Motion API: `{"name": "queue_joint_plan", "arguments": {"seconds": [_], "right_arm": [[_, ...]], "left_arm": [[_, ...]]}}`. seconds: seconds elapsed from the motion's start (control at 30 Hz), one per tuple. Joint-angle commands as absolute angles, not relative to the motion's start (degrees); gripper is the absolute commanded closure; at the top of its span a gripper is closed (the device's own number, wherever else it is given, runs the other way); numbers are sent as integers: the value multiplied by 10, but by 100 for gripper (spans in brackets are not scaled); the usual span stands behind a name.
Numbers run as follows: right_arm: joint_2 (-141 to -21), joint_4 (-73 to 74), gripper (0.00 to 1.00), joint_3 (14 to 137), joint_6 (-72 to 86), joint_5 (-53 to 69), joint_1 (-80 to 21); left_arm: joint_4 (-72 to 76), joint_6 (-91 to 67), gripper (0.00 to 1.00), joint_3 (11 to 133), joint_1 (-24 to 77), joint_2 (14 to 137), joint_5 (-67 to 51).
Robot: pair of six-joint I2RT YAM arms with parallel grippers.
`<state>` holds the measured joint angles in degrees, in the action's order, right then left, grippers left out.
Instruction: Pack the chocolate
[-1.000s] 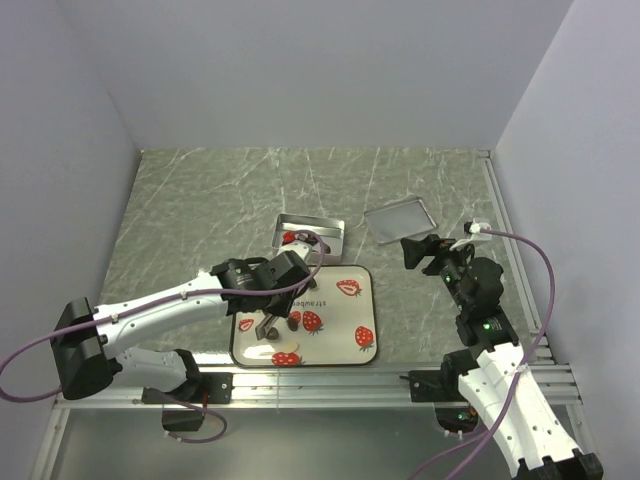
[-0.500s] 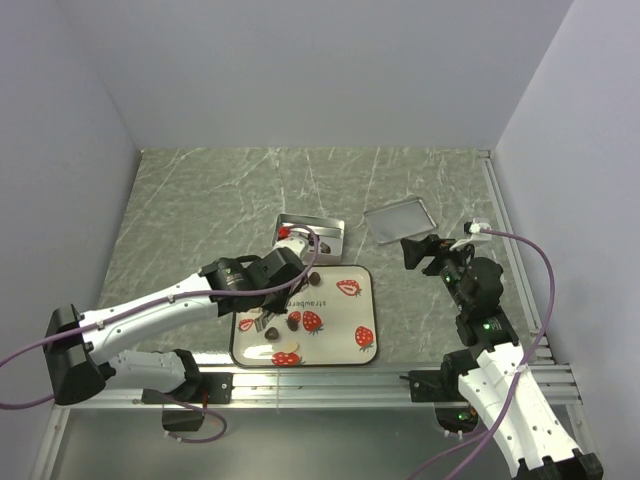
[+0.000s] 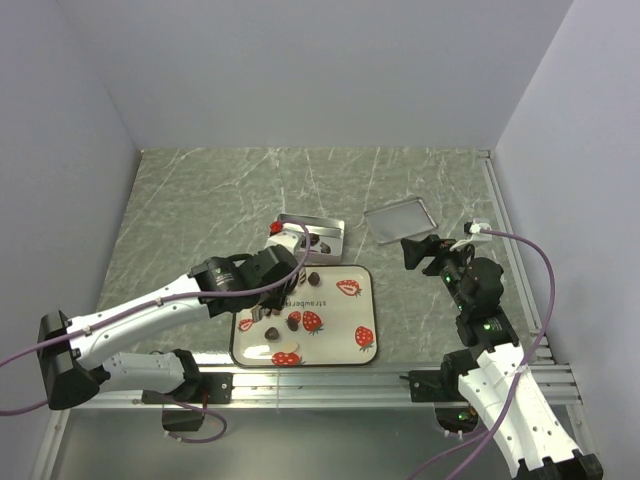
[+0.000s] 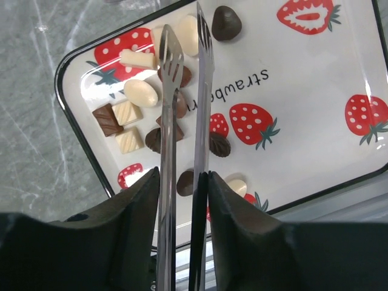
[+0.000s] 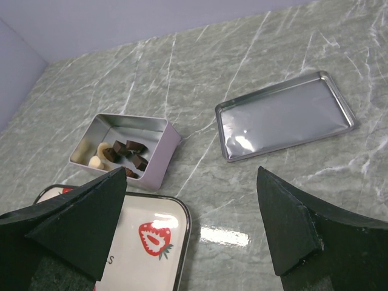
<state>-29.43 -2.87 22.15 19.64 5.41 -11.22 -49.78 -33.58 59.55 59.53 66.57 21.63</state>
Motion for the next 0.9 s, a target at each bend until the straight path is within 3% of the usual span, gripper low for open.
{"name": "queue_joint_plan", "arguments": {"seconds": [0.0,0.13,0.87], "right_arm": [[-288,-38,6,221,191,50,-110],[-286,-37,6,221,192,50,-110],[-282,-36,6,220,192,49,-110]], "left_arm": [[-504,-334,57,621,593,652,248],[-503,-332,52,617,593,656,250],[-481,-292,54,629,592,713,240]]}}
